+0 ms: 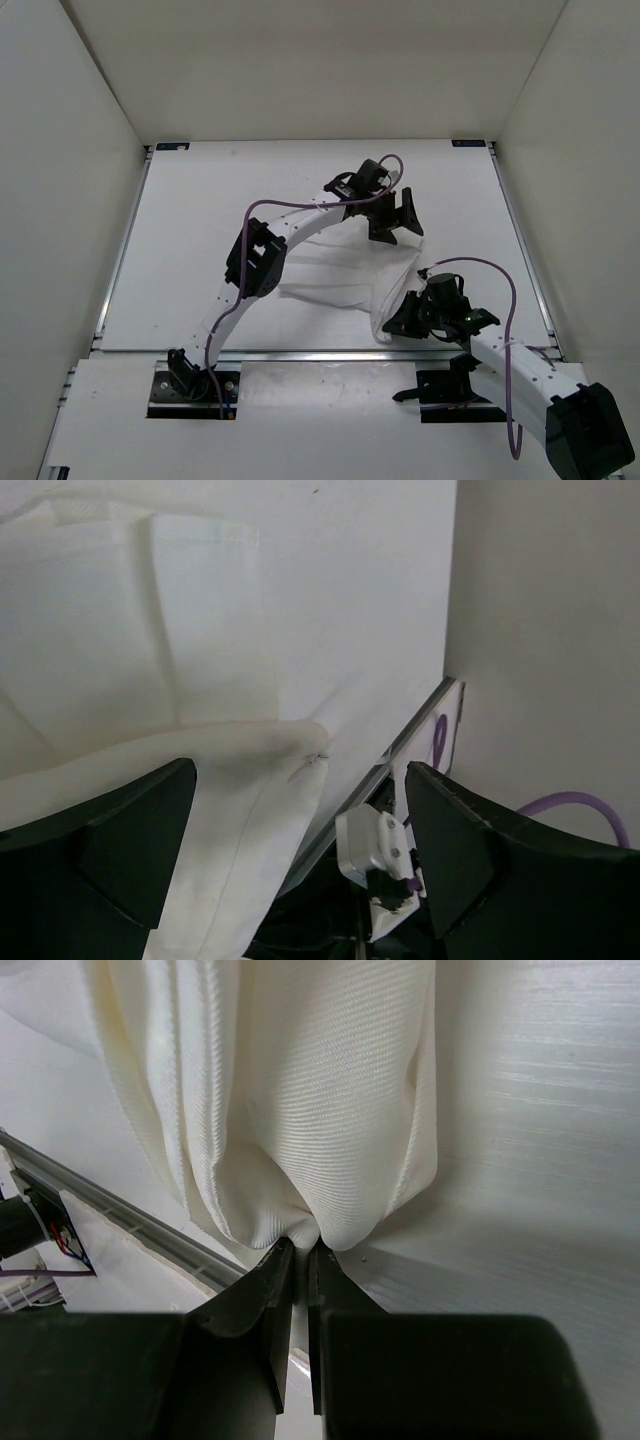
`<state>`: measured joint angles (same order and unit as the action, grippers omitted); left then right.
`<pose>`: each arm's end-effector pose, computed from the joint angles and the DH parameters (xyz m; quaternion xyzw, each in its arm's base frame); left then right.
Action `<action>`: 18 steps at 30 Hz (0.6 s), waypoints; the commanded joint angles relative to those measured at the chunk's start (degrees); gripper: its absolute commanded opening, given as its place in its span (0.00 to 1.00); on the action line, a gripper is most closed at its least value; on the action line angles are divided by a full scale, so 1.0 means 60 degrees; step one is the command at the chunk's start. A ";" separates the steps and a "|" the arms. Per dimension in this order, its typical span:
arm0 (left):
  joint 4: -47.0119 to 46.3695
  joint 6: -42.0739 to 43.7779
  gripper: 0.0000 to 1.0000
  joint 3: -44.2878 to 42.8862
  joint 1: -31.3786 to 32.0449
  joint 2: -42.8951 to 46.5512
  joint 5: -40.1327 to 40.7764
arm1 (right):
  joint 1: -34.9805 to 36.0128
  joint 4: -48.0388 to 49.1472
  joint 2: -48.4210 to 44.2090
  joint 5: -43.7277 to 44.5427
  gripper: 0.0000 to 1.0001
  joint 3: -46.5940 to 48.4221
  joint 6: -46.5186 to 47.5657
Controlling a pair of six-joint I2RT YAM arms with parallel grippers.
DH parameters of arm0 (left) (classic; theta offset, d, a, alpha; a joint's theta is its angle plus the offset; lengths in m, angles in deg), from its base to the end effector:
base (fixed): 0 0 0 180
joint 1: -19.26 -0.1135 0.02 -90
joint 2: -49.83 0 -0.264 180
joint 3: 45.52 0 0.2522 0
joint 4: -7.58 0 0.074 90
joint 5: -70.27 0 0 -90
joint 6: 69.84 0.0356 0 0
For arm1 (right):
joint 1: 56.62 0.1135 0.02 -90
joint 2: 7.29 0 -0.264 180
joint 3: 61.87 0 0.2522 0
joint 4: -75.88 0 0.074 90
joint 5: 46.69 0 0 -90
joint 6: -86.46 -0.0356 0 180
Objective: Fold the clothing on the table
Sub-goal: Flatten the skirt out
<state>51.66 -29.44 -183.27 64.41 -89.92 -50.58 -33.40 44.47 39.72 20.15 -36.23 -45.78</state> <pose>0.3722 -0.4000 0.2000 0.0647 0.8972 -0.4323 0.0626 0.1226 0.0678 0.1297 0.0902 0.9262 0.3291 0.1601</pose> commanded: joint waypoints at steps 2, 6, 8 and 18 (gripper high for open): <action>0.1858 0.0634 0.96 -0.1348 0.0297 -0.1008 -0.0352 | -0.0004 -0.0267 0.0048 0.0930 0.00 -0.0441 0.0273; 0.2373 0.0885 0.80 -0.1851 0.0503 -0.1538 -0.0483 | 0.0055 -0.0237 0.0032 0.0901 0.00 -0.0413 0.0375; 0.2285 0.0899 0.71 -0.1676 0.0532 -0.1480 -0.0469 | -0.0032 -0.0266 -0.0041 0.0886 0.00 -0.0413 0.0360; 0.3691 0.3035 0.00 0.0121 0.0328 -0.0502 0.2178 | -0.0076 -0.0091 -0.0099 0.0667 0.00 -0.0442 0.0506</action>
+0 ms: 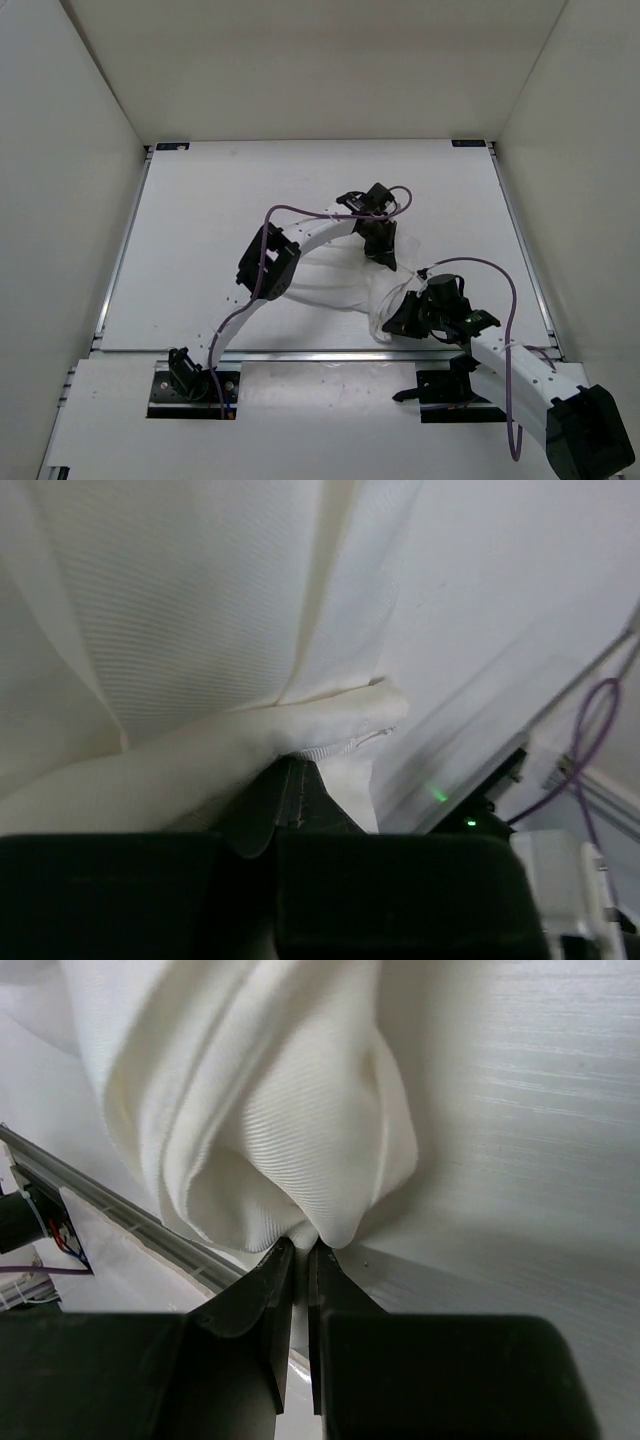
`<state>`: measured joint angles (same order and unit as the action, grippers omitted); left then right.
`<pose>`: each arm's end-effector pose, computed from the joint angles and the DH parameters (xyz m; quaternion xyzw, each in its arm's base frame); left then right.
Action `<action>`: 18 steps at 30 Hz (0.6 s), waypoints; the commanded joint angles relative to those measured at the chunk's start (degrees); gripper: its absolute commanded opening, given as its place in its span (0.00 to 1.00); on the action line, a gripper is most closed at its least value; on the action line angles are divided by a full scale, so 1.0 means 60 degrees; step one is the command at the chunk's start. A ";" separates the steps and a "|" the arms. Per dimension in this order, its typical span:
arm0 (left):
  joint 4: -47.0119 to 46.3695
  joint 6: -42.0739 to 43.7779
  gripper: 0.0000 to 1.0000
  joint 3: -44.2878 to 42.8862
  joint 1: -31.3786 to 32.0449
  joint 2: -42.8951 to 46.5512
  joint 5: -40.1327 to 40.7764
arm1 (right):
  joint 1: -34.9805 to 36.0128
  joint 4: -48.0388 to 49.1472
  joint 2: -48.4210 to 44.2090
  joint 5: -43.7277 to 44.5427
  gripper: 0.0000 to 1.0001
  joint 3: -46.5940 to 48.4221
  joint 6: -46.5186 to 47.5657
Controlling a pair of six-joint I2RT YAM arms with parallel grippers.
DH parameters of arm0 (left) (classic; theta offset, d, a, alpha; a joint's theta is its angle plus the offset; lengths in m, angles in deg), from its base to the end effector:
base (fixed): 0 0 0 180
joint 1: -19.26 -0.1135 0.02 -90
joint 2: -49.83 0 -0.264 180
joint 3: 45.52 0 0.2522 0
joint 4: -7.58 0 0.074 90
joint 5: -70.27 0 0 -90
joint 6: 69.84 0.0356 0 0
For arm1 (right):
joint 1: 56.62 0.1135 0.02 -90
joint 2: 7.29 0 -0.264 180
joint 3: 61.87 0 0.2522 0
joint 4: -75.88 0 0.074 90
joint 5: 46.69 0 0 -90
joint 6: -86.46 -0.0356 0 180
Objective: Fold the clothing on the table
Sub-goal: Flatten the skirt out
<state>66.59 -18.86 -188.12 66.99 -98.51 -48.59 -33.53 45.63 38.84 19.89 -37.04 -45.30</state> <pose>0.3508 -0.4115 0.1317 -0.1261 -0.9382 0.3221 0.0131 0.1217 0.0673 0.1287 0.0840 0.9232 0.3346 0.1694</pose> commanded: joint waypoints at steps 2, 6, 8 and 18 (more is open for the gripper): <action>0.0621 0.1509 0.00 0.2610 -0.0263 0.1561 0.2378 | 0.0061 -0.0021 0.0177 0.0534 0.00 -0.0307 0.0601; -0.1313 0.1261 0.00 0.5794 -0.1039 0.3377 0.2408 | 0.0253 -0.0020 0.0675 0.0680 0.00 -0.0058 0.0705; -0.1812 0.1318 0.00 0.7083 -0.1550 0.4181 0.2350 | 0.0282 0.0155 0.0910 0.0724 0.00 -0.0043 0.0690; -0.1933 0.2460 0.57 0.7236 -0.1846 0.6045 0.3402 | 0.0532 0.1152 0.4044 0.0329 0.00 0.1347 0.1217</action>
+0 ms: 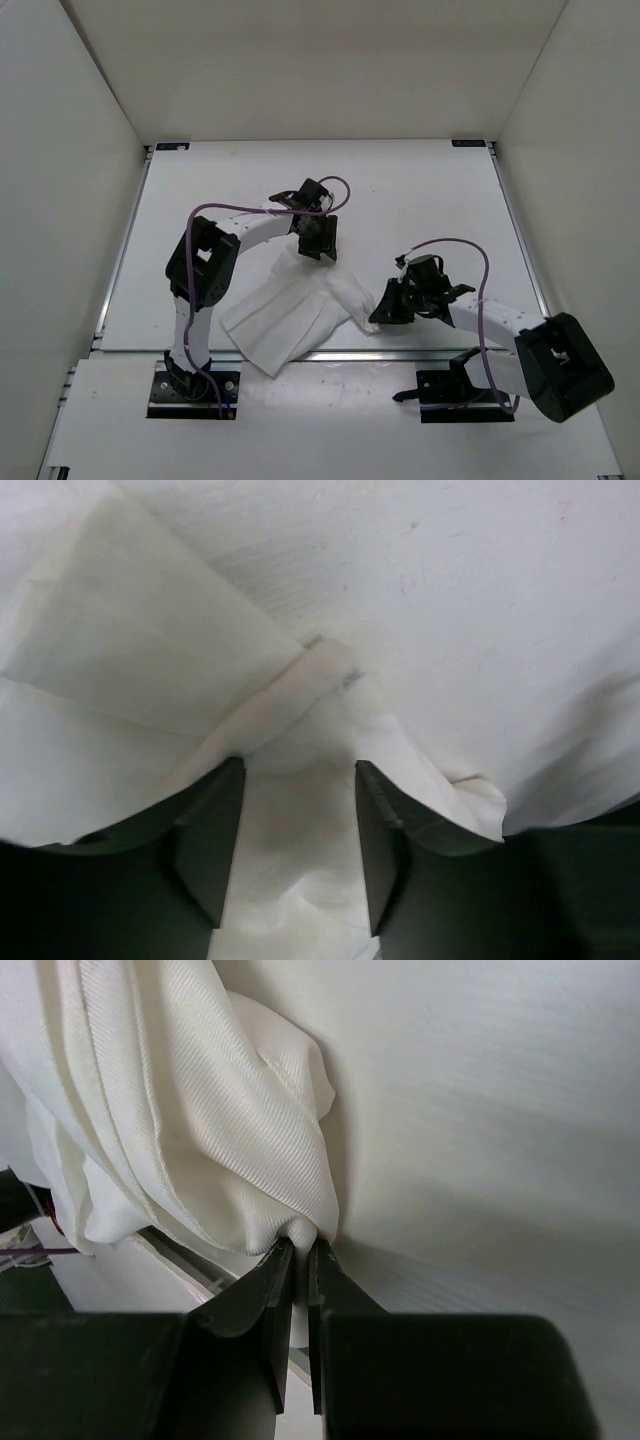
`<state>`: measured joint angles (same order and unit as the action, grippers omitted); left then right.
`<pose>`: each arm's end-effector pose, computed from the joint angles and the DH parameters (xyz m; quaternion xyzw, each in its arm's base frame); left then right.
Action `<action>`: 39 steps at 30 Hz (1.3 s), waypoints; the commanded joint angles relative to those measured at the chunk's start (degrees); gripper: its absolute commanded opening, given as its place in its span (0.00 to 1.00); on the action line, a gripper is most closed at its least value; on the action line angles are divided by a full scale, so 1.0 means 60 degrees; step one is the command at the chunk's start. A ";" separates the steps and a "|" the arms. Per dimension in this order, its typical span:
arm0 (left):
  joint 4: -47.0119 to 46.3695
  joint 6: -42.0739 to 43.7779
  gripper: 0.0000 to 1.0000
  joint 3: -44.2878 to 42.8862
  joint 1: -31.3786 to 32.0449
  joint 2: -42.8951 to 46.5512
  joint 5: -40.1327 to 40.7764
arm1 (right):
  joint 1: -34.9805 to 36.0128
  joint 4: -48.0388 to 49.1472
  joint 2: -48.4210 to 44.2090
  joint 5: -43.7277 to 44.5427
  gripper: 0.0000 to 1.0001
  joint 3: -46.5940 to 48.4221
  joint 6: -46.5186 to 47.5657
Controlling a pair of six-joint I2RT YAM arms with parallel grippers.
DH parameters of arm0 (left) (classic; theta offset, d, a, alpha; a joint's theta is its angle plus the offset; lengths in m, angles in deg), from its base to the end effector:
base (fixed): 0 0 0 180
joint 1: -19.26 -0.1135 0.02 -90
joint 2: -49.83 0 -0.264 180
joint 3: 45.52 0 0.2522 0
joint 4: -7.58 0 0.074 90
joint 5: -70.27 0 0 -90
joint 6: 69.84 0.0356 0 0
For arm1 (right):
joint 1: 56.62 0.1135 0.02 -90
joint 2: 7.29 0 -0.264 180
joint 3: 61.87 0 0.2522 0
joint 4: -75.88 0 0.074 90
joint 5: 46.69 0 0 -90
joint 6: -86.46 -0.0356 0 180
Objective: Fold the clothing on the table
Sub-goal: Flatten the skirt out
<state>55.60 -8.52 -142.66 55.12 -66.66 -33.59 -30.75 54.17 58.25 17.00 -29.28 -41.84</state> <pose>0.3334 -0.2515 0.1660 0.0846 0.9700 -0.2040 0.1015 0.1583 0.0943 0.1302 0.0318 0.9298 0.3407 0.1352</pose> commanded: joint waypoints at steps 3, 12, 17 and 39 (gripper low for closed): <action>-0.0392 0.0943 0.62 -0.0080 0.0089 0.0928 0.0847 | 0.0259 -0.0273 0.1323 0.1014 0.00 0.0420 0.0788; -0.1843 0.1514 0.64 0.0552 0.0279 0.1149 0.1651 | 0.0552 -0.0083 0.1806 0.0971 0.00 0.0523 0.0730; -0.1945 0.1867 0.64 0.0579 0.0148 0.0928 0.1654 | 0.0552 -0.0142 0.1836 0.0971 0.00 0.0597 0.0759; -0.2312 0.2511 0.00 0.1195 0.0573 0.0386 0.1989 | 0.0362 -0.0375 0.1704 0.0883 0.00 0.0758 0.0831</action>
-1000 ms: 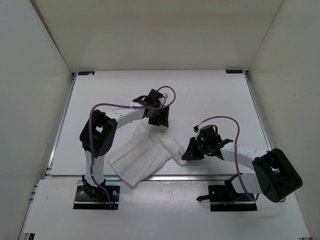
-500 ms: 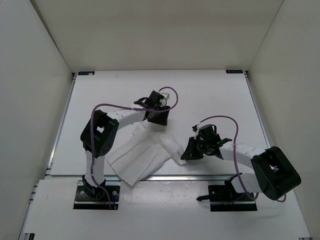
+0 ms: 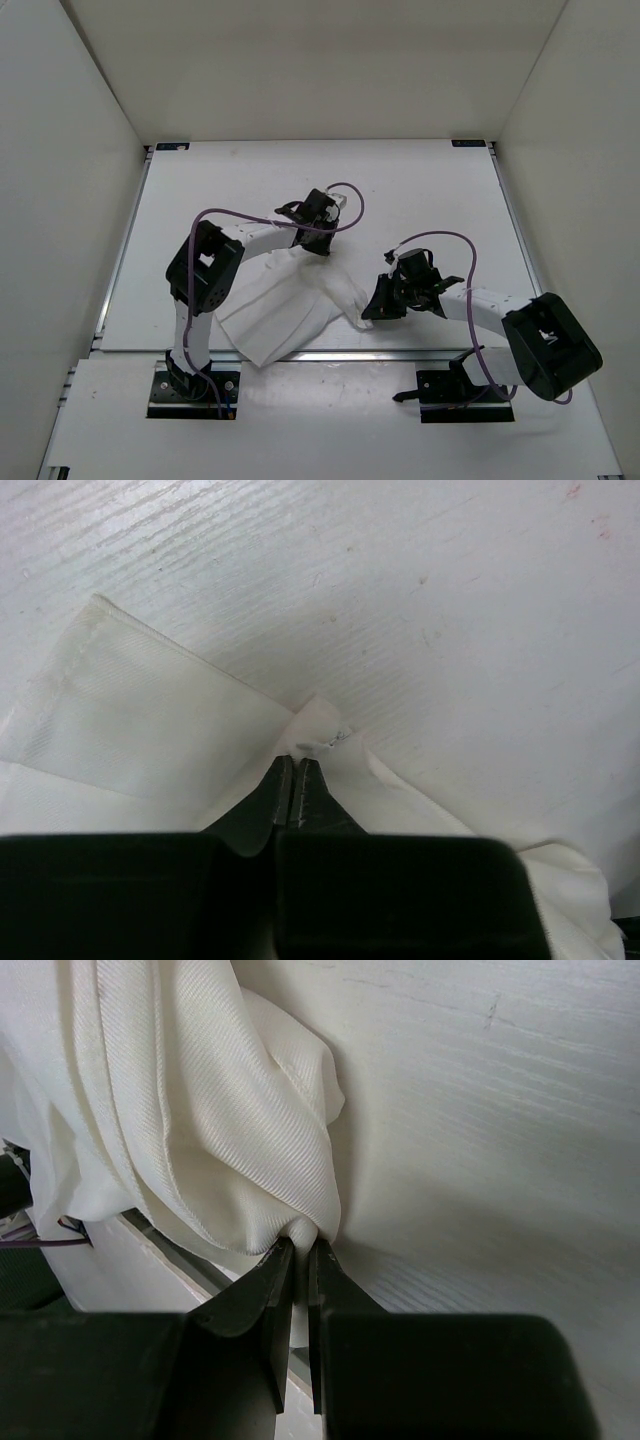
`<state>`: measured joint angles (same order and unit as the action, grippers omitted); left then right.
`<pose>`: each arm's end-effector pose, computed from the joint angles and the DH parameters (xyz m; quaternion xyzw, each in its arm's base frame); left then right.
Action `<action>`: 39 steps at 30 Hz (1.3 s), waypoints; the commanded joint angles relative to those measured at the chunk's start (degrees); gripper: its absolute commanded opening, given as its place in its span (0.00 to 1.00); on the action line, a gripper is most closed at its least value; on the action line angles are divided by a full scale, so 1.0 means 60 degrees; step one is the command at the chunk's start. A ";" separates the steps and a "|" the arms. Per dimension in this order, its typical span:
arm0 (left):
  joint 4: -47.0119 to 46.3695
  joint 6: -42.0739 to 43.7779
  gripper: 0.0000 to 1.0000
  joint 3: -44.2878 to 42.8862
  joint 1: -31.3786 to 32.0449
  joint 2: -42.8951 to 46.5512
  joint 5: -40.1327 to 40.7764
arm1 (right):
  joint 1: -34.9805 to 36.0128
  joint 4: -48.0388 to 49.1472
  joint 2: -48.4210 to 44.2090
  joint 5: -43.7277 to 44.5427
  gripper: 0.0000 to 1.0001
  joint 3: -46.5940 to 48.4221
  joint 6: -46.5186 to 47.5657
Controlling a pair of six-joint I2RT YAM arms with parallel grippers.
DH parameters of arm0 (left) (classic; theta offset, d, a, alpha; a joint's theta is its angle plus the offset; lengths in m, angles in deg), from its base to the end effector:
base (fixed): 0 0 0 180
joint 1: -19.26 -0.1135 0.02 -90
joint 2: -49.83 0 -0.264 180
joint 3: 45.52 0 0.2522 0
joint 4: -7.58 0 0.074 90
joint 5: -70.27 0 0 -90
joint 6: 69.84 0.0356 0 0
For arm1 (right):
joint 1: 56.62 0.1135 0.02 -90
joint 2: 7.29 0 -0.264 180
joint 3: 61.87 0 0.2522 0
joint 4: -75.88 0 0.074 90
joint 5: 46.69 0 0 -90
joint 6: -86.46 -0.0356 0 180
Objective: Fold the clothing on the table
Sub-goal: Flatten the skirt out
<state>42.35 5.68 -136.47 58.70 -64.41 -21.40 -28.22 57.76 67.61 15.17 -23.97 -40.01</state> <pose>0.3222 -0.2664 0.1615 0.2117 0.9377 -0.1372 0.2389 0.1793 0.1160 0.1301 -0.0076 0.9282 0.3517 0.1210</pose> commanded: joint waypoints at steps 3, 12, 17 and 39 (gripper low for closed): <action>-0.0061 0.0099 0.00 -0.0039 -0.0127 0.0535 -0.0102 | -0.0309 -0.1352 -0.0279 0.1204 0.00 0.0106 0.0643; 0.1199 -0.0428 0.00 -0.2265 -0.0846 0.4223 -0.1068 | -0.2886 -0.4134 -0.2828 0.0296 0.00 0.4161 0.1756; 0.1126 -0.0882 0.00 -0.1858 -0.1051 0.6922 -0.1011 | -0.3459 -0.5877 -0.3502 -0.0245 0.00 0.6622 0.1978; -0.0587 -0.1529 0.00 0.0139 -0.3775 0.7238 -0.2521 | -0.2449 -0.5001 0.1430 -0.2150 0.00 1.1237 0.1580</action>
<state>43.01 -5.33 -132.80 37.81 -17.33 -36.46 -43.45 23.31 72.61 3.52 37.04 -32.60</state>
